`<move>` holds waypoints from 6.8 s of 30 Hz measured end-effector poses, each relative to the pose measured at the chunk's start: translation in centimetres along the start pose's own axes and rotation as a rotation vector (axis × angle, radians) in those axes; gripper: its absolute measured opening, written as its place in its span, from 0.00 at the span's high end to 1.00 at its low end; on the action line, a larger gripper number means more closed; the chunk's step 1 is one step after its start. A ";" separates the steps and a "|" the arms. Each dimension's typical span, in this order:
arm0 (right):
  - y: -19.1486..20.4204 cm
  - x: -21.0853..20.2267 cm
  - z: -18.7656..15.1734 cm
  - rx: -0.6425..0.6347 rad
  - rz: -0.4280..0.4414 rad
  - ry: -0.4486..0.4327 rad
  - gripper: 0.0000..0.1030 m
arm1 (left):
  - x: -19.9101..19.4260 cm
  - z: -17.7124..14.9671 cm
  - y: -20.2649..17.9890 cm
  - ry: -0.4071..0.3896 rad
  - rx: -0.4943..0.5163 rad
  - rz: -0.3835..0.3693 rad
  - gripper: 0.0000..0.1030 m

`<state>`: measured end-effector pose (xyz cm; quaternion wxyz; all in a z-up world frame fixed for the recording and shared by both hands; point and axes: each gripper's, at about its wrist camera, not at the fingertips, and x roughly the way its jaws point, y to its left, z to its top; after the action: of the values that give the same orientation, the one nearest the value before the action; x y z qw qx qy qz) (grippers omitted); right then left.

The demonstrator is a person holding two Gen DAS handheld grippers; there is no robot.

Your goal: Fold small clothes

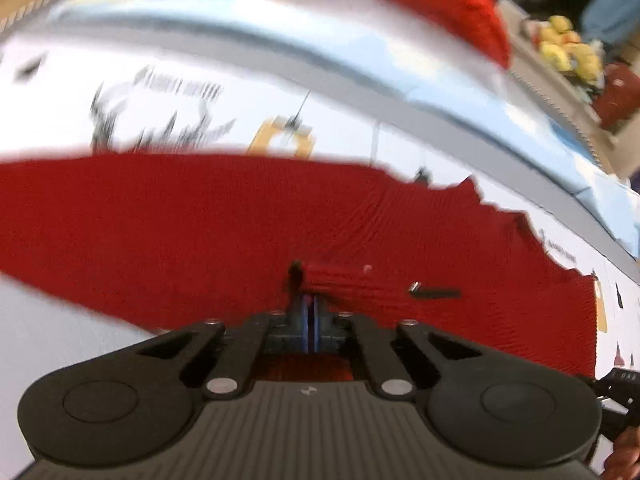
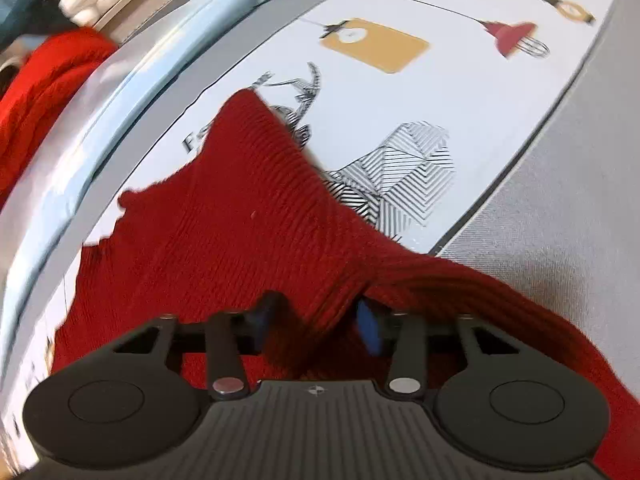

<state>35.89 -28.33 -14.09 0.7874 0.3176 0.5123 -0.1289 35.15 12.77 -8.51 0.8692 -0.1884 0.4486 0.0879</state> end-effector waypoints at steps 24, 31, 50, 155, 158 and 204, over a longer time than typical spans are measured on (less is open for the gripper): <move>4.6 -4.0 -3.5 -0.046 0.117 -0.200 0.66 | -0.2 -0.2 0.1 -0.024 0.003 -0.118 0.93; 4.5 -0.2 -2.5 -0.105 0.051 -0.008 0.63 | 2.8 -1.2 1.4 0.095 -0.036 -0.042 0.93; 6.4 -2.5 -4.1 -0.175 0.111 0.052 0.53 | 0.1 2.0 11.6 0.056 -0.317 0.111 0.60; 4.5 3.8 -2.9 0.094 0.338 0.010 0.87 | 1.3 2.7 0.3 0.114 0.030 0.003 0.78; 4.9 2.5 -2.6 0.059 0.379 -0.047 0.93 | 1.4 2.7 0.2 0.112 0.027 0.000 0.78; 1.1 1.6 1.2 0.171 0.149 -0.067 0.49 | 2.2 1.9 0.0 0.102 0.075 0.019 0.72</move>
<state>37.98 -28.06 -14.79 0.7816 0.4162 0.4477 -0.1239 37.88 13.50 -9.25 0.8508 -0.1554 0.4972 0.0695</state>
